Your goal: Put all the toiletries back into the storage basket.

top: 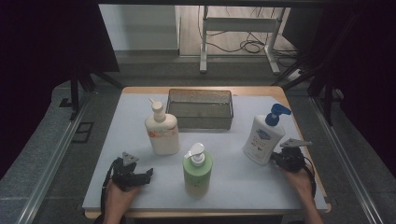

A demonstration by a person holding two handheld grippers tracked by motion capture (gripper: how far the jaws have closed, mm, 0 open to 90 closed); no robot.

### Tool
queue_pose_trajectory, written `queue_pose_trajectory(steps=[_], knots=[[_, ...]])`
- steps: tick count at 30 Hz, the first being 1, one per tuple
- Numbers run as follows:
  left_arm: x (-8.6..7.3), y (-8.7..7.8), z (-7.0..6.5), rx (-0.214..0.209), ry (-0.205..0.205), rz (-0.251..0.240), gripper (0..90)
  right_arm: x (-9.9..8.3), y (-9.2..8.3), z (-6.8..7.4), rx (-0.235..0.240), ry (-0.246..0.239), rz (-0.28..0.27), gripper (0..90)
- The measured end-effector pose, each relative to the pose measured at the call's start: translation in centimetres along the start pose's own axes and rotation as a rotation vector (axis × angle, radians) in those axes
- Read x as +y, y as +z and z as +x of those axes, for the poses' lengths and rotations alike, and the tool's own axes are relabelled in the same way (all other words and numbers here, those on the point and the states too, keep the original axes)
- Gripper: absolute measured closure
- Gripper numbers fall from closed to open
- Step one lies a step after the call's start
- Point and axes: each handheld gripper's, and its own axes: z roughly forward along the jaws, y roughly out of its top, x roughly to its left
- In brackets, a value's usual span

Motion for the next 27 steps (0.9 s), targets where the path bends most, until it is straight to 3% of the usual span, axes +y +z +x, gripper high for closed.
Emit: queue_pose_trajectory(steps=[13,27], knots=[[0.0,0.0,0.0,0.0,0.0,0.0,12.0,-0.2,-0.2,1.2,0.011,-0.02,0.008,87.4],[0.0,0.0,0.0,-0.001,0.0,0.0,12.0,-0.7,-1.3,1.1,0.013,-0.008,0.0,83.4]])
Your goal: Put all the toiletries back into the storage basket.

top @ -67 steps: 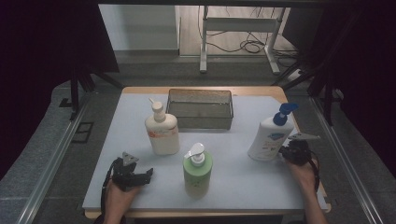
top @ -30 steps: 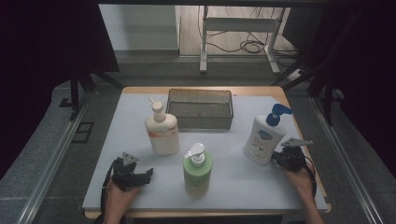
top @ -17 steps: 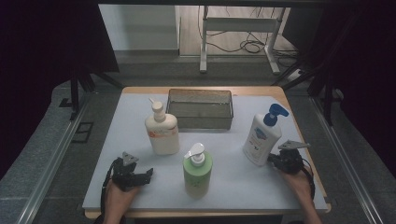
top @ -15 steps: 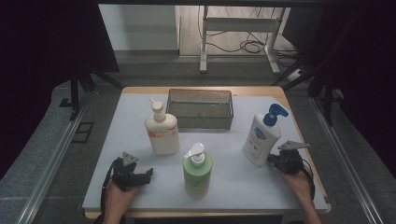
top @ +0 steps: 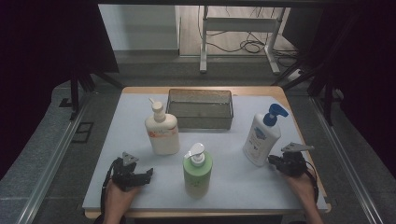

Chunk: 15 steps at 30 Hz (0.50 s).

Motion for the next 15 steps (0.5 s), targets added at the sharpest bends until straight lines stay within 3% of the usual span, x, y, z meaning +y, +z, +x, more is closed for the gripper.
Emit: queue_pose_trajectory(steps=[12,15], knots=[[0.0,0.0,0.0,0.0,0.0,0.0,12.0,-0.5,-1.6,0.7,-0.011,0.002,-0.012,76.1],[0.0,0.0,0.0,0.0,0.0,0.0,12.0,-0.7,-2.0,1.0,-0.013,0.006,-0.002,66.3]])
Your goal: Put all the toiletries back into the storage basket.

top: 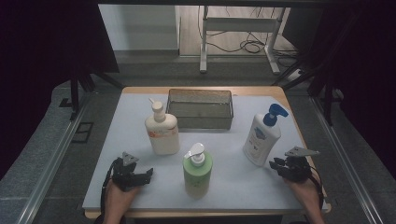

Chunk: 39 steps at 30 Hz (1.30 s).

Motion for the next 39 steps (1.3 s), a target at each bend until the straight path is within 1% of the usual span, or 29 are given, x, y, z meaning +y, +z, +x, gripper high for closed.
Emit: queue_pose_trajectory(steps=[1,2,3,4,5,6,9,12,16,24,31,35,36,39], knots=[[0.0,0.0,0.0,0.001,0.0,0.0,12.0,0.0,0.0,0.0,0.0,0.0,0.0,66.3],[0.0,0.0,0.0,0.0,0.0,0.0,12.0,0.0,0.0,0.1,-0.002,-0.004,0.002,59.7],[0.0,0.0,0.0,0.001,0.0,0.0,12.0,0.0,0.0,0.1,-0.002,-0.004,0.002,59.7],[0.0,0.0,0.0,0.0,0.0,0.0,12.0,0.0,-0.1,0.2,0.001,-0.009,0.004,54.2],[0.0,0.0,0.0,0.0,0.0,0.0,12.0,0.1,-0.1,0.2,0.0,-0.011,0.002,51.2],[0.0,0.0,0.0,0.0,0.0,0.0,12.0,0.1,-0.1,0.2,0.0,-0.011,0.002,51.2],[0.0,0.0,0.0,0.0,0.0,0.0,12.0,0.2,-0.2,0.4,0.002,-0.019,-0.004,44.2],[0.0,0.0,0.0,0.001,0.0,0.0,12.0,0.4,-0.3,0.6,-0.007,-0.027,-0.009,36.9],[0.0,0.0,0.0,0.001,0.0,0.0,12.0,0.6,-0.4,0.8,-0.01,-0.03,-0.02,31.0],[0.0,0.0,0.0,0.001,0.0,-0.001,12.0,1.2,-0.8,1.1,0.0,-0.028,-0.062,22.5],[0.0,0.0,0.0,0.001,0.0,-0.002,12.0,1.8,-1.1,1.3,0.007,-0.031,-0.063,17.1],[0.0,0.0,0.0,0.002,0.0,-0.003,12.0,2.2,-1.2,1.3,0.01,-0.03,-0.071,16.0],[0.0,0.0,0.0,0.001,0.0,-0.003,12.0,2.4,-1.4,1.4,0.015,-0.022,-0.083,15.7],[0.0,0.0,0.0,0.002,0.0,-0.003,12.0,2.7,-1.6,1.4,0.016,-0.019,-0.094,15.5]])
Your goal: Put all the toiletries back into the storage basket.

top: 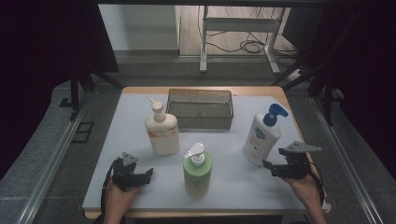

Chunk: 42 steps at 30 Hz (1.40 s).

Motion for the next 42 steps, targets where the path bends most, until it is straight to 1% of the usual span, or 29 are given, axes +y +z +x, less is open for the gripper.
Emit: queue_pose_trajectory(steps=[1,4,8,9,11,12,14,23,33,42], knots=[[0.0,0.0,0.0,0.0,0.0,0.0,12.0,0.3,-0.1,0.0,0.001,0.003,-0.012,15.3],[0.0,0.0,0.0,0.0,0.0,0.0,12.0,0.7,-0.3,0.1,0.002,0.009,-0.022,14.8],[0.0,0.0,0.0,0.0,0.0,0.0,12.0,1.7,-0.4,0.4,0.001,0.01,-0.049,13.9],[0.0,0.0,0.0,0.0,0.0,0.0,12.0,1.7,-0.4,0.4,0.001,0.01,-0.049,13.9],[0.0,0.0,0.0,0.0,0.0,-0.001,12.0,2.3,-0.5,0.5,-0.003,0.014,-0.063,13.7],[0.0,0.0,0.0,0.0,0.0,-0.001,12.0,2.3,-0.5,0.5,-0.003,0.014,-0.063,13.7],[0.0,0.0,0.0,0.0,0.0,-0.001,12.0,2.9,-0.5,0.7,-0.004,0.01,-0.07,13.7],[0.0,0.0,0.0,0.0,0.0,-0.001,12.0,4.2,-0.5,1.0,-0.019,-0.001,-0.082,14.1],[0.0,0.0,0.0,0.0,0.0,-0.001,12.0,5.7,-0.6,0.8,-0.03,-0.01,-0.09,14.7],[0.0,0.0,0.0,-0.001,-0.003,-0.003,12.0,6.9,0.0,0.9,-0.056,-0.019,-0.089,19.1]])
